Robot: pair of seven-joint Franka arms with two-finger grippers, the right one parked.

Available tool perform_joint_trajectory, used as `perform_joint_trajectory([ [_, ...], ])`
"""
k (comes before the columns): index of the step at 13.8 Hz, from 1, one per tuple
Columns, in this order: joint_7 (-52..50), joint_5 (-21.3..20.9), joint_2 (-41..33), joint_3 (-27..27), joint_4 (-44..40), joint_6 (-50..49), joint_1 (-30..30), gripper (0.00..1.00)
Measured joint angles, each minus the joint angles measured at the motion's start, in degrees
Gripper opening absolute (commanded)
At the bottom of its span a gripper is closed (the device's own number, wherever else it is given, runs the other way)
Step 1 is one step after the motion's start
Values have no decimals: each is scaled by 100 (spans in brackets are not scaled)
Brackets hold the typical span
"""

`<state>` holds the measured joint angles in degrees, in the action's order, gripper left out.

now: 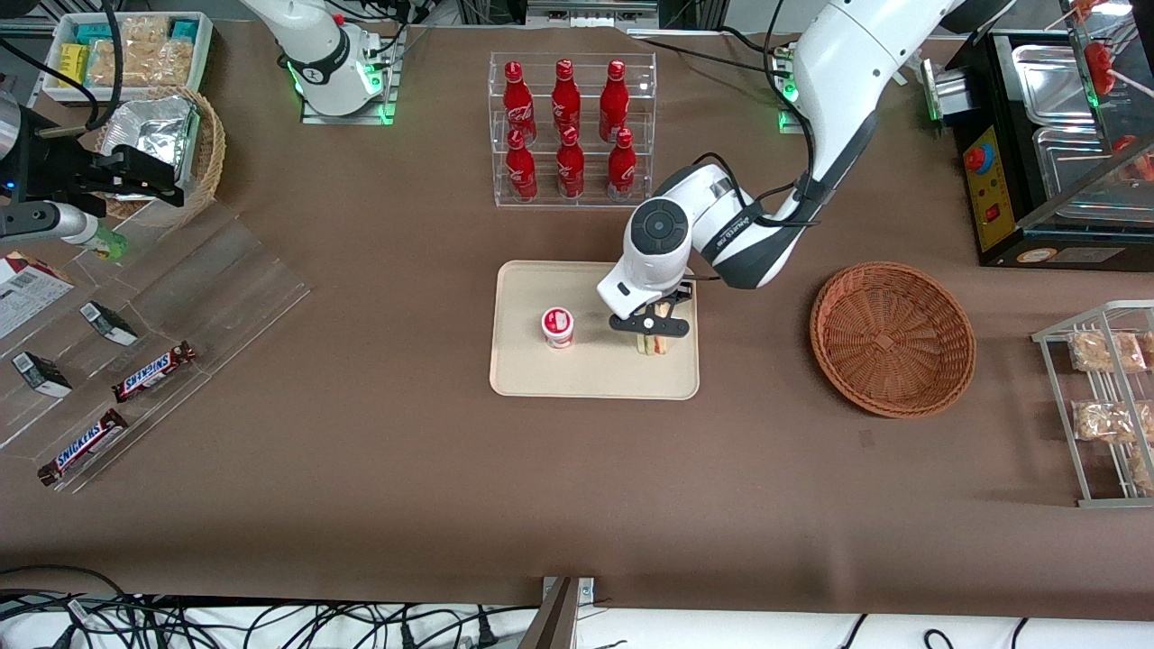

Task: Place sandwich from basket to tray
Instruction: 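Carry the sandwich over the cream tray beside the red cup, then lower the sandwich onto the tray and open the left gripper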

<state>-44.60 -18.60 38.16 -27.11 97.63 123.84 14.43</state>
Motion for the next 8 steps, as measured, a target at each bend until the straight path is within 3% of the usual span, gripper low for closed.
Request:
perform_joint_trajectory([
  [5, -575, -384, 34, 5, -106, -25, 110, 100],
  [8, -909, -385, -62, 44, -772, -822, 23, 100],
])
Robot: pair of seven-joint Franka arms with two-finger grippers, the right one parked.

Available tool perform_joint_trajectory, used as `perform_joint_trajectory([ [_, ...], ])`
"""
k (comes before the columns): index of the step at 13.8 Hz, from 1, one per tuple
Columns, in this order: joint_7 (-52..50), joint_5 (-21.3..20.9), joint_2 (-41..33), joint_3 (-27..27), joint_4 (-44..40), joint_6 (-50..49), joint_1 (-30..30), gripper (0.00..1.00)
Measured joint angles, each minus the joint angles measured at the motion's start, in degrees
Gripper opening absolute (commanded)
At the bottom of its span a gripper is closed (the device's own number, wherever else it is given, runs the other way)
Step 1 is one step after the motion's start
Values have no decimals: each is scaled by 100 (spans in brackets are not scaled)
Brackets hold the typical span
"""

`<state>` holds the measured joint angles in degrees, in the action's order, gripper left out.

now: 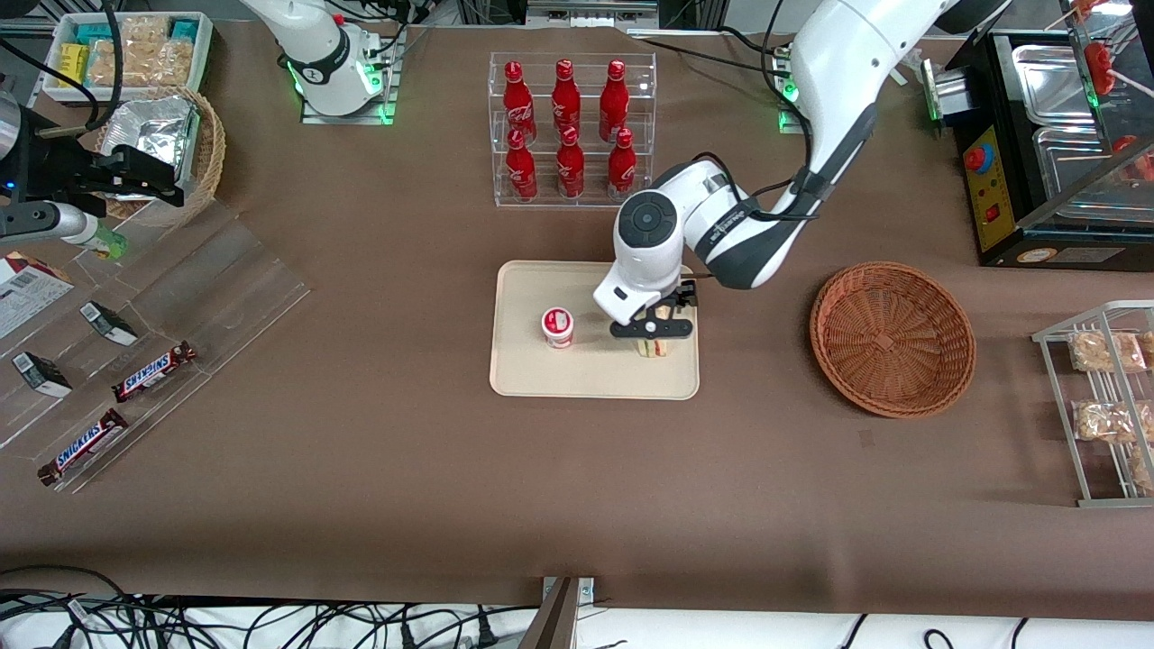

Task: Place sandwich from basket to tray
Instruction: 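Lower the sandwich onto the tray and open the left gripper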

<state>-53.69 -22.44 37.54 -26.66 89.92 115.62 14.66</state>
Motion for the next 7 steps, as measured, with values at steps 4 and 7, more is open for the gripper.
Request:
perform_joint_trajectory([
  [4, -107, 17, -615, 9, -882, -1109, -643, 100],
  [7, -88, 245, -1255, -7, -965, -1445, -1211, 100],
])
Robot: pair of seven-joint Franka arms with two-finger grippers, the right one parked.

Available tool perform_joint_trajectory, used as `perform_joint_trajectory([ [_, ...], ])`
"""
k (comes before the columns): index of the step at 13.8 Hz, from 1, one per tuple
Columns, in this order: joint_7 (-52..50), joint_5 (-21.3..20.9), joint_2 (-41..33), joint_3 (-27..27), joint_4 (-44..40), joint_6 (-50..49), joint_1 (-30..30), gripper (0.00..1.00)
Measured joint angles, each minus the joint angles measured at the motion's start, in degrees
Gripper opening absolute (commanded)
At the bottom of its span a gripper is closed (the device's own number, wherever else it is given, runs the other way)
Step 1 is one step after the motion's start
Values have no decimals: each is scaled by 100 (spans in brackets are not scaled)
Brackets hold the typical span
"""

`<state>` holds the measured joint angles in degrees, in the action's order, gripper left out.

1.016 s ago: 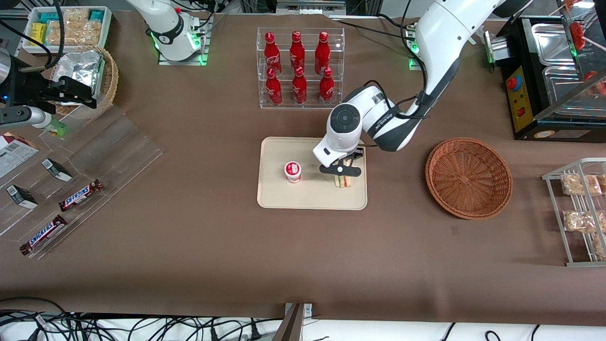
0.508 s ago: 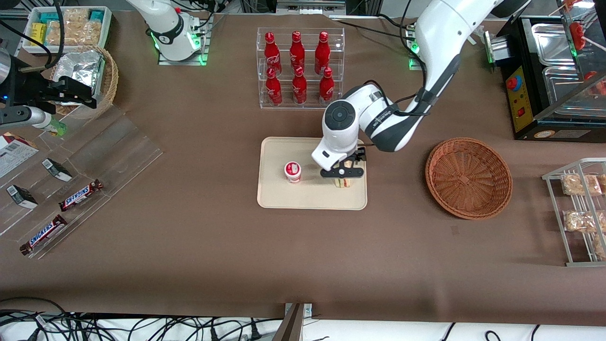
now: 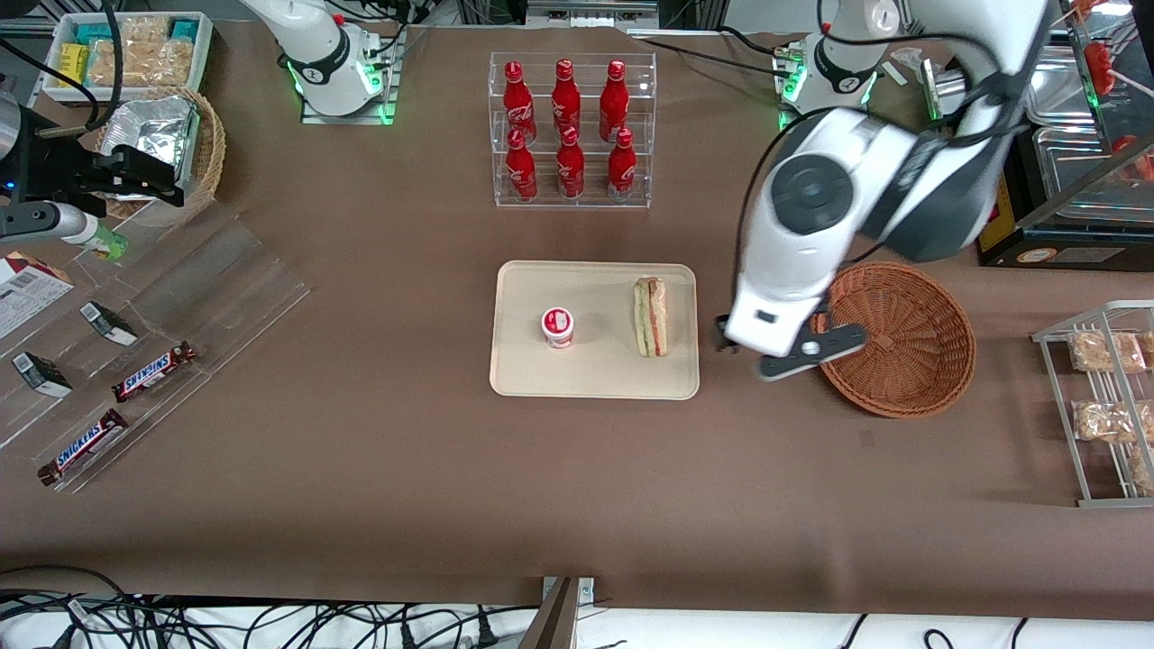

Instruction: Place sandwich from basket to tray

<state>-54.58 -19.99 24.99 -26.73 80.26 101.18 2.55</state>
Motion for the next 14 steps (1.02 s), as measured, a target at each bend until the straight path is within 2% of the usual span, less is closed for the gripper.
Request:
perform_joint_trajectory([
  [4, 738, 565, -542, -1, 3, -502, -493, 100],
  [10, 2066, 1220, -933, 61, 11, -754, -1257, 100],
  [14, 3108, 1612, -1182, 678, 13, -1000, -1295, 100],
])
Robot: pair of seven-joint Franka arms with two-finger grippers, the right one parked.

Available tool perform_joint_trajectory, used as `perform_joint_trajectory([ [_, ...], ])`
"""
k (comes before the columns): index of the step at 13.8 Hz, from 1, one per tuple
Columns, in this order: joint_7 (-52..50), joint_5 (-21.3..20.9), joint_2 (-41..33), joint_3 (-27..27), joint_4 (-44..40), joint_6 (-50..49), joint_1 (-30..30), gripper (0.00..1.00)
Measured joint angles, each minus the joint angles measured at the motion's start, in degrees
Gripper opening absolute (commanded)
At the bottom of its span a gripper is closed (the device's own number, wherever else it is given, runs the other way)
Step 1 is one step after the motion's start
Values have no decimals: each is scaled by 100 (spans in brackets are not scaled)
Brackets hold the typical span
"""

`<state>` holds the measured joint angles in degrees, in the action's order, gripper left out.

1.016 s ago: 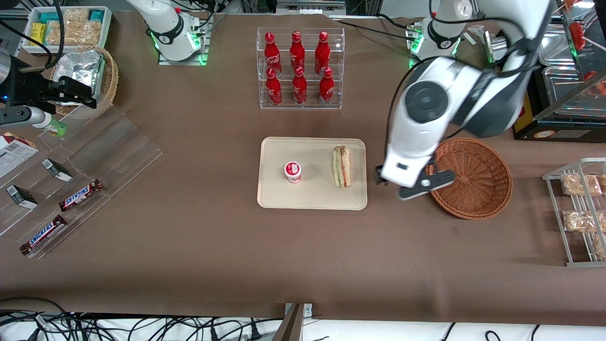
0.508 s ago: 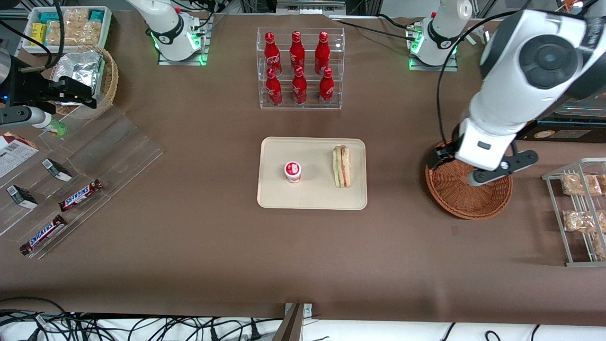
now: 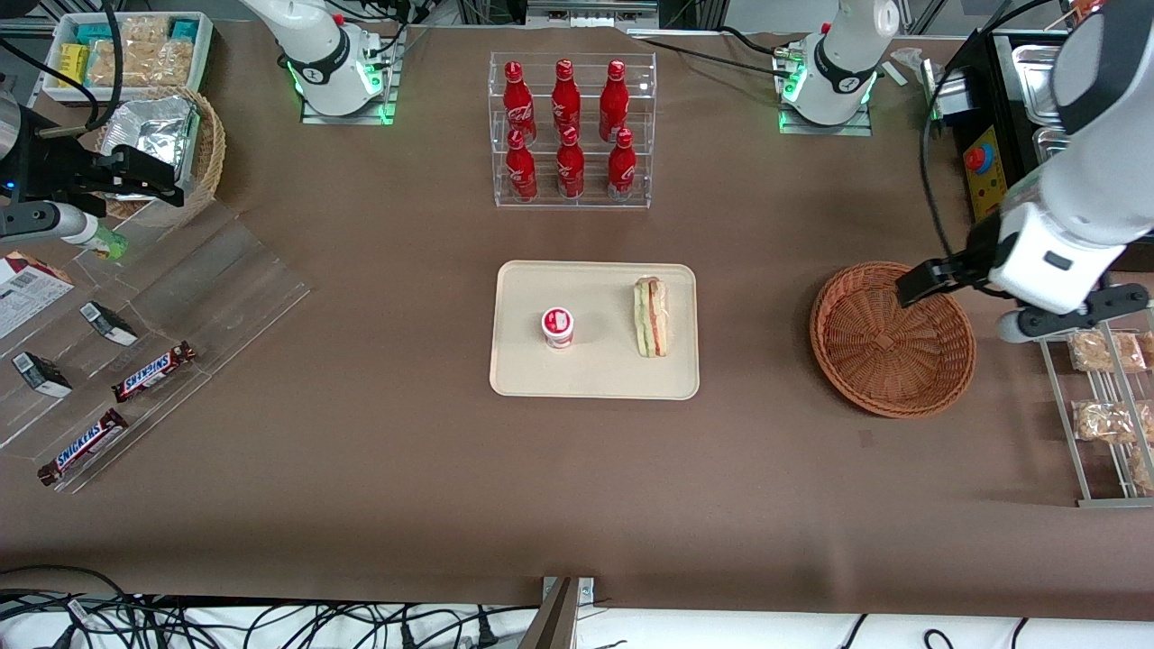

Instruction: Place sandwich from basket to tray

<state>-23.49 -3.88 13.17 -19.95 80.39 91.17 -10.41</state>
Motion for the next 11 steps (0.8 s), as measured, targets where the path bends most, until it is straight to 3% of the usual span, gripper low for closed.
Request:
perform_joint_trajectory([
  [6, 2032, 477, -435, 1110, 21, -527, 370, 100],
  [11, 2529, 513, -544, 1218, 86, -632, 457, 100],
])
